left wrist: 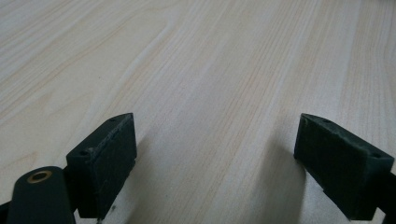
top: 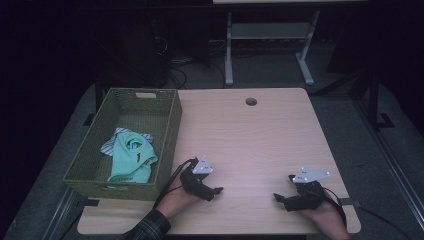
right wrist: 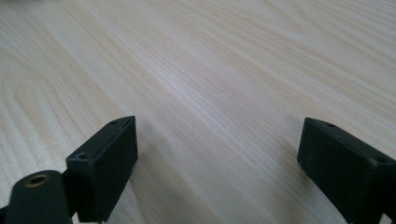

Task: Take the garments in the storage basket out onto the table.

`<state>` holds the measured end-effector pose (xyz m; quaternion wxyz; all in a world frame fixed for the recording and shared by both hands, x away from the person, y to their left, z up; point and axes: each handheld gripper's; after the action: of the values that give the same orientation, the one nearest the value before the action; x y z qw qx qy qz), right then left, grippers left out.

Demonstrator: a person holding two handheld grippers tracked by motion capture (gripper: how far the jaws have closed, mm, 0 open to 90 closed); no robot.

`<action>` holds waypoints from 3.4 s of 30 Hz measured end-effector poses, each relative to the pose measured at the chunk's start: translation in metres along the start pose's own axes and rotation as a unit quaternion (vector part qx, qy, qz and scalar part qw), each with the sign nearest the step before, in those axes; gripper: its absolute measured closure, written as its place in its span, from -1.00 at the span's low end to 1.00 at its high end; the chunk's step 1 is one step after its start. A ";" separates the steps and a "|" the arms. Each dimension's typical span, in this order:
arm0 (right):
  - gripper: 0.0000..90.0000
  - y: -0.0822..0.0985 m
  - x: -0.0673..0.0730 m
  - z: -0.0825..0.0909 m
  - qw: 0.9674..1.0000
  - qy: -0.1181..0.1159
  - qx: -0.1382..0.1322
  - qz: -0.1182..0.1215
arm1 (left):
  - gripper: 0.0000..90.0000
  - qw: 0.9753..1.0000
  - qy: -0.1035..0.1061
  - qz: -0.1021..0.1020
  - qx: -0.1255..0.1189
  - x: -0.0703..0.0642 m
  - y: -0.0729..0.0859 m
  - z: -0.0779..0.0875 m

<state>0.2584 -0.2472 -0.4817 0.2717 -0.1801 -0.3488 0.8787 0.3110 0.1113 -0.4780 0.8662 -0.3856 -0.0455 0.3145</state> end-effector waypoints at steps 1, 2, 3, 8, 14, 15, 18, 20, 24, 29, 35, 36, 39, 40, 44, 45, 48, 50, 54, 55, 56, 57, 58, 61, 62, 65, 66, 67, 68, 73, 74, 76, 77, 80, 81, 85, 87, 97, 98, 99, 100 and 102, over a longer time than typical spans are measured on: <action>-0.75 0.000 0.000 0.000 1.000 0.000 0.000 -0.001 | -0.72 1.000 -0.001 0.002 0.001 -0.001 0.000 0.000; -0.75 0.000 0.000 0.000 1.000 0.000 0.000 0.000 | -0.72 1.000 -0.003 0.002 0.006 -0.001 -0.002 0.000; -0.75 0.000 0.000 0.000 1.000 0.000 0.000 -0.001 | -0.72 1.000 -0.004 0.003 0.006 -0.001 -0.002 0.000; -0.76 0.000 0.000 0.000 1.000 -0.001 0.000 0.001 | -0.72 1.000 -0.005 0.001 0.021 -0.002 -0.005 0.000; -0.77 -0.001 0.000 -0.001 1.000 -0.002 0.002 0.001 | -0.72 1.000 -0.002 -0.003 0.021 -0.001 -0.004 0.001; -0.77 -0.001 0.000 -0.001 1.000 -0.001 0.002 0.000 | -0.72 1.000 -0.002 -0.003 0.021 -0.001 -0.004 0.001; -0.77 -0.001 0.000 -0.001 1.000 -0.001 0.002 0.000 | -0.72 1.000 -0.003 -0.002 0.021 -0.001 -0.005 0.001; -0.77 -0.001 0.000 -0.001 1.000 -0.001 0.002 0.000 | -0.72 1.000 -0.002 -0.002 0.021 0.000 -0.005 0.000; -0.79 -0.001 0.000 -0.001 1.000 -0.003 0.001 0.004 | -0.72 1.000 -0.001 -0.003 0.018 0.000 -0.005 -0.001; -0.79 -0.001 0.000 -0.001 1.000 -0.003 0.001 0.005 | -0.71 1.000 -0.005 -0.004 0.031 0.001 -0.008 0.001; -0.79 -0.001 0.000 -0.001 1.000 -0.004 0.001 0.004 | -0.71 1.000 -0.004 0.006 0.018 0.004 -0.010 0.007; -0.79 -0.001 0.000 -0.001 1.000 -0.004 0.002 0.004 | -0.71 1.000 -0.001 0.008 0.017 0.004 -0.010 0.007; -0.79 -0.001 0.000 -0.001 1.000 -0.004 0.001 0.004 | -0.71 1.000 0.008 0.013 0.014 0.004 -0.012 0.009; -0.79 -0.001 0.000 -0.001 1.000 -0.004 0.002 0.004 | -0.71 1.000 0.012 0.014 0.012 0.004 -0.012 0.010; -0.79 -0.001 0.000 -0.001 1.000 -0.005 0.002 0.004 | -0.70 1.000 0.011 0.017 0.006 0.004 -0.013 0.011; -0.79 -0.001 0.000 -0.001 1.000 -0.004 0.001 0.005 | -0.70 1.000 0.014 0.019 0.007 0.004 -0.013 0.011; -0.79 -0.001 0.000 -0.001 1.000 -0.004 0.002 0.004 | -0.70 1.000 0.012 0.013 0.013 0.004 -0.014 0.011; -0.79 -0.001 0.000 -0.001 1.000 -0.004 0.001 0.005 | -0.70 1.000 0.011 0.010 0.012 0.003 -0.015 0.012; -0.80 -0.001 0.001 -0.001 1.000 -0.005 0.003 0.002 | -0.70 1.000 0.011 0.010 0.016 0.003 -0.017 0.013; -0.80 -0.001 0.001 -0.001 1.000 -0.004 0.003 0.002 | -0.70 1.000 0.011 0.013 0.014 0.003 -0.017 0.013; -0.79 -0.001 0.001 -0.001 1.000 -0.004 0.003 0.002 | -0.70 1.000 0.011 0.014 0.013 0.003 -0.017 0.013; -0.79 -0.001 0.001 -0.001 1.000 -0.005 0.003 0.002 | -0.70 1.000 0.010 0.014 0.012 0.003 -0.017 0.013; -0.80 -0.001 0.001 -0.001 1.000 -0.005 0.003 0.002 | -0.70 1.000 0.009 0.012 0.013 0.003 -0.018 0.014; -0.80 -0.001 0.001 -0.001 1.000 -0.005 0.002 0.001 | -0.70 1.000 0.005 0.010 0.015 0.002 -0.019 0.015; -0.80 -0.001 0.001 -0.001 1.000 -0.005 0.002 0.001 | -0.70 1.000 0.006 0.012 0.013 0.002 -0.020 0.016; -0.80 -0.001 0.001 -0.001 1.000 -0.006 0.002 0.001 | -0.70 1.000 0.004 0.012 0.009 0.002 -0.021 0.018; -0.80 -0.001 0.001 -0.001 1.000 -0.006 0.002 0.001 | -0.70 1.000 0.003 0.013 0.010 0.002 -0.022 0.019; -0.80 -0.001 0.001 -0.001 1.000 -0.006 0.002 0.001 | -0.70 1.000 0.002 0.012 0.010 0.003 -0.022 0.019; -0.80 -0.001 0.001 -0.001 1.000 -0.006 0.002 0.001 | -0.70 1.000 0.002 0.013 0.008 0.002 -0.022 0.019; -0.81 -0.001 0.001 -0.001 1.000 -0.006 0.003 0.001 | -0.70 1.000 -0.001 0.011 0.009 0.002 -0.025 0.021; -0.81 -0.001 0.001 -0.001 1.000 -0.006 0.003 0.001 | -0.70 1.000 -0.001 0.013 0.007 0.002 -0.025 0.021; -0.81 -0.001 0.001 -0.001 1.000 -0.007 0.002 0.001 | -0.70 1.000 -0.001 0.014 0.006 0.003 -0.026 0.022; -0.81 -0.001 0.001 -0.001 1.000 -0.007 0.003 0.001 | -0.70 1.000 -0.002 0.013 0.007 0.003 -0.026 0.022; -0.81 -0.001 0.001 -0.001 1.000 -0.007 0.003 0.002 | -0.70 1.000 -0.006 0.013 0.009 0.003 -0.028 0.022; -0.81 -0.001 0.001 -0.001 1.000 -0.007 0.003 0.002 | -0.70 1.000 -0.007 0.011 0.009 0.003 -0.028 0.023; -0.81 -0.001 0.001 -0.001 1.000 -0.007 0.003 0.002 | -0.70 1.000 -0.009 0.007 0.009 0.002 -0.030 0.025; -0.81 -0.001 0.001 -0.001 1.000 -0.007 0.002 0.002 | -0.70 1.000 -0.007 0.011 0.006 0.002 -0.032 0.028; -0.81 -0.001 0.001 -0.001 1.000 -0.007 0.003 0.003 | -0.70 1.000 -0.010 0.011 0.000 0.002 -0.038 0.034; -0.81 -0.001 0.001 -0.001 1.000 -0.007 0.004 0.002 | -0.70 1.000 -0.010 0.011 -0.002 0.002 -0.038 0.035; -0.81 -0.001 0.001 -0.001 1.000 -0.007 0.004 0.003 | -0.70 1.000 -0.009 0.014 -0.002 0.002 -0.039 0.035; -0.81 -0.001 0.001 -0.001 1.000 -0.007 0.004 0.002 | -0.70 1.000 -0.008 0.012 -0.003 0.002 -0.040 0.035; -0.81 -0.001 0.001 -0.001 1.000 -0.007 0.003 0.003 | -0.70 1.000 -0.005 0.015 0.001 0.002 -0.041 0.036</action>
<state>0.2585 -0.2457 -0.4818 0.2674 -0.1744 -0.3472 0.8818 0.3224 0.1150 -0.4245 0.8614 -0.3838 -0.0439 0.3297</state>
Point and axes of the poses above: each handheld gripper's, and its own axes: z roughly backward along the jaws, y roughly out of its underside, x roughly to its left, and after that the axes turned 13 degrees about z, right-handed
